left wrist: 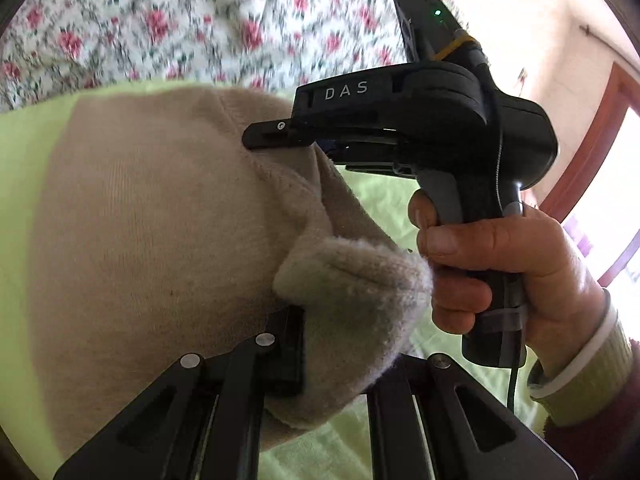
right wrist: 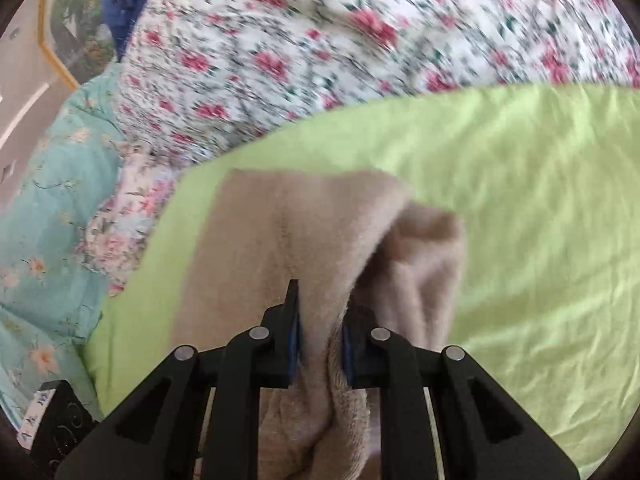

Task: Fold small clothes
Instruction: 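Grasp the sweater bundle edge with the right gripper while the left gripper grasps beside it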

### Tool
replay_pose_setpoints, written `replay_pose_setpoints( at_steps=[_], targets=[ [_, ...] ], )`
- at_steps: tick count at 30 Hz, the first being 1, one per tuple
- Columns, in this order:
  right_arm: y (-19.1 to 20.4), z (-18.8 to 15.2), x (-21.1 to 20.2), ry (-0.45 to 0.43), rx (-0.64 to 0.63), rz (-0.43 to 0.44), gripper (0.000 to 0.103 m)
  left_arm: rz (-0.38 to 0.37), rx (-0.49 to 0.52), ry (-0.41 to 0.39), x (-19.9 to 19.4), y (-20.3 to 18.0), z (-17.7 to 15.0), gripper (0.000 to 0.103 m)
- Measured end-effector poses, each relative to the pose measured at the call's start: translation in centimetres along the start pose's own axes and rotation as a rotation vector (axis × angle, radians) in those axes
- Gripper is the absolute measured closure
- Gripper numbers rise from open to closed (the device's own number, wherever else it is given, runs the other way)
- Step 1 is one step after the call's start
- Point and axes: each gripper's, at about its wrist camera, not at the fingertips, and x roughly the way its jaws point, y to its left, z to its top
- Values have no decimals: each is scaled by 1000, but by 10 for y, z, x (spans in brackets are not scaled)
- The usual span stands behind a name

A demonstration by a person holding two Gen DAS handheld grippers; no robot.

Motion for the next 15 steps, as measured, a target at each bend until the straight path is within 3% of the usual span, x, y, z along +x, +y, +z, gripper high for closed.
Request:
replay_pose_setpoints(
  at_steps=[5,9,12,14,15],
  targets=[
    [-9,-7,9,-2,-15,-67,83,-3,23,34,13,0,-4,93],
    [-18,-15,4,-9,18,-106,79,-30,27,76,9,2,-7,82],
    [-20,-23,-12,-24,59,-132,56,-88,0,101,-12,6,-9,54],
    [-22,-29,-22,-35,88,-134,27,-108,-6,84,-38,11,-14,41],
    [-22,-33,-27,-41,101,-115,26,-102,-5,75,-48,11,-16,33]
  ],
)
